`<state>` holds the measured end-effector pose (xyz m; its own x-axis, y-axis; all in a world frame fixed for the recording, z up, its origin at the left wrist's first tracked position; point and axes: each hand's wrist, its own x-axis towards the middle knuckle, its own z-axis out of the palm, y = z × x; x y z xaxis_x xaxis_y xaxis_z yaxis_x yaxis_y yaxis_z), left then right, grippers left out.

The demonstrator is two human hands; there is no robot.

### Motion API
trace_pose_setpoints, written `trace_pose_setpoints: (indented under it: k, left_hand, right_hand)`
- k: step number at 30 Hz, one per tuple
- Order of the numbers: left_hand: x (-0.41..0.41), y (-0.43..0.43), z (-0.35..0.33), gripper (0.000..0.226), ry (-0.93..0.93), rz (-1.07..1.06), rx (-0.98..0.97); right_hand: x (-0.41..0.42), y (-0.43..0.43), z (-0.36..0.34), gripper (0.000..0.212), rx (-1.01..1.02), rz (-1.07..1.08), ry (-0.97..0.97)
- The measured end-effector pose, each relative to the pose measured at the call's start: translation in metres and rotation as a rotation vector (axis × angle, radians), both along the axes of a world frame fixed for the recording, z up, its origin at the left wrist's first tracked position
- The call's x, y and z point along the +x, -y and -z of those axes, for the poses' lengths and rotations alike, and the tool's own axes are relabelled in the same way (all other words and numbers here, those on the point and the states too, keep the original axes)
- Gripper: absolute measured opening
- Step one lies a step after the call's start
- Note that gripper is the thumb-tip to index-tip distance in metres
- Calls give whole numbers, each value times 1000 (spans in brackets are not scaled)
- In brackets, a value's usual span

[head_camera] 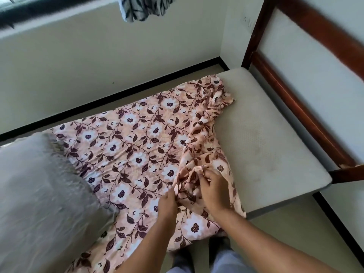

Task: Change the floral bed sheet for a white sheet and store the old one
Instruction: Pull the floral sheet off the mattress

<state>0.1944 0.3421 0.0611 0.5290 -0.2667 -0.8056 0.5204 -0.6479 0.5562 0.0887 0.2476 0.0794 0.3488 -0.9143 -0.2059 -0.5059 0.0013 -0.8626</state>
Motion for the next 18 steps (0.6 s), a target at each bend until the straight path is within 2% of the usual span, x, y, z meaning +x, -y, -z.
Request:
trace_pose_setpoints:
  k: [1, 2, 4, 6, 8, 10, 14, 16, 18]
  left_hand:
    - [5, -6, -1, 43, 16, -29, -11]
    - [11, -11, -5, 43, 21, -67, -29]
    - [21, -21, -12, 43, -18, -123, -92]
    - [35, -35, -17, 49, -146, -188, -199]
    - [46, -51, -21, 60, -311, -245, -300]
    - [58, -65, -20, 63, -401, -241, -325]
    - [82, -83, -15, 35, -350, -241, -304]
    - [96, -92, -15, 29, -246, -201, -256]
    - [105, -97, -19, 24, -140, -200, -241]
  right_hand:
    - [7, -9, -9, 12, -43, -92, 64]
    - [14, -19, -18, 18, -123, -204, 92]
    - [26, -33, -30, 20, -264, -387, 2]
    - [40, -44, -36, 27, -214, -514, -145]
    - [52, -58, -40, 44, -123, -657, -257]
    - [64, -76, -44, 56, -36, -771, -294]
    - [82, -97, -32, 65, 152, -787, -259]
    - [90, -109, -29, 65, 317, -704, -141]
    - [99, -115, -33, 54, 491, -550, 1]
